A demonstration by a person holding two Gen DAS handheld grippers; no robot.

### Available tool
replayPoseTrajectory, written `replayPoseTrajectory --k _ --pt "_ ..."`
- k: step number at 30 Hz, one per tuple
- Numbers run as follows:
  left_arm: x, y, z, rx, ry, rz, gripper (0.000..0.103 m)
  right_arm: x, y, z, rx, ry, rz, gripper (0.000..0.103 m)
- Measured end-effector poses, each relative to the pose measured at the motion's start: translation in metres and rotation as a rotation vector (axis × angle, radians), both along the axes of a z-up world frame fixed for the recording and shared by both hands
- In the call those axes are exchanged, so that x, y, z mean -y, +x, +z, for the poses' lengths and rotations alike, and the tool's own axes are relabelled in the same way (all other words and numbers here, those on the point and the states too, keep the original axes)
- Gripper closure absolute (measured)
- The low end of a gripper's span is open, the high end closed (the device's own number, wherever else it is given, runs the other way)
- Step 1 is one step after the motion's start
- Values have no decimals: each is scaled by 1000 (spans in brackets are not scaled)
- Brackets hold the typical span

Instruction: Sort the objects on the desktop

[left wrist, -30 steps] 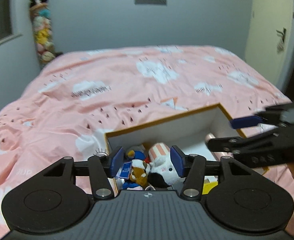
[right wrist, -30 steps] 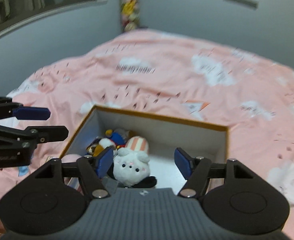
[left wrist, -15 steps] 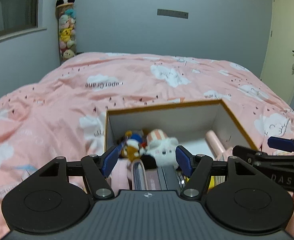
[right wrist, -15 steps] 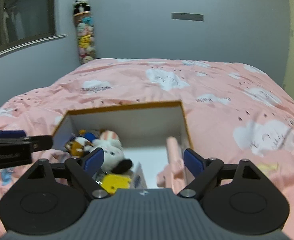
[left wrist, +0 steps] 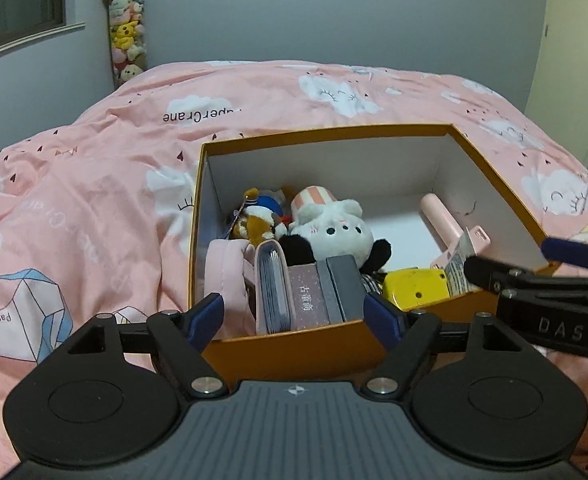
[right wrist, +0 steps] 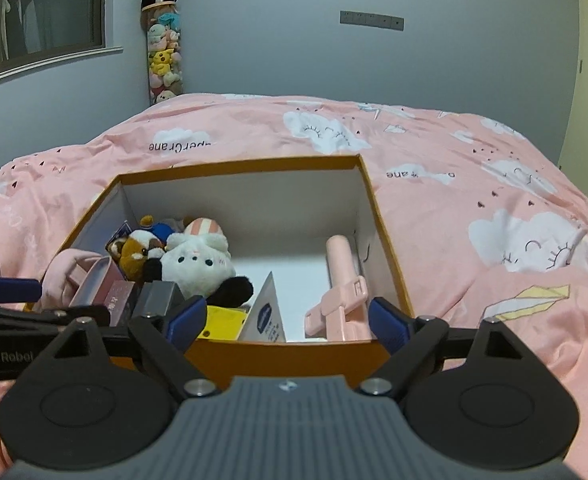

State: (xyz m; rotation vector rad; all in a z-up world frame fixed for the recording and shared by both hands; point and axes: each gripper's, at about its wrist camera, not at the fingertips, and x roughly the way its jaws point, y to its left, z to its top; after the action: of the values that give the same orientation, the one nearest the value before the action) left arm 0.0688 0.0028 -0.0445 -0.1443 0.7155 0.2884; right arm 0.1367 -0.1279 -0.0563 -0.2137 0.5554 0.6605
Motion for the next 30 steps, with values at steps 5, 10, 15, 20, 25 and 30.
replayPoseTrajectory --k 5,10,15,20,25,30 --pt "-5 2 -3 8 -38 25 8 -1 0 -6 15 -4 0 12" --pt "-2 5 -5 0 -13 44 8 -5 0 -11 34 -22 5 11" --pt "-2 6 -5 -1 -12 45 8 -5 1 -12 35 -21 3 10" --pt "-2 6 -6 -1 -12 45 8 -5 1 -12 34 -22 3 10" --pt "-2 6 -5 -2 -12 45 8 -5 1 -12 34 -22 3 10" --pt "-1 6 -6 -2 -14 45 8 -5 1 -12 34 -22 3 10"
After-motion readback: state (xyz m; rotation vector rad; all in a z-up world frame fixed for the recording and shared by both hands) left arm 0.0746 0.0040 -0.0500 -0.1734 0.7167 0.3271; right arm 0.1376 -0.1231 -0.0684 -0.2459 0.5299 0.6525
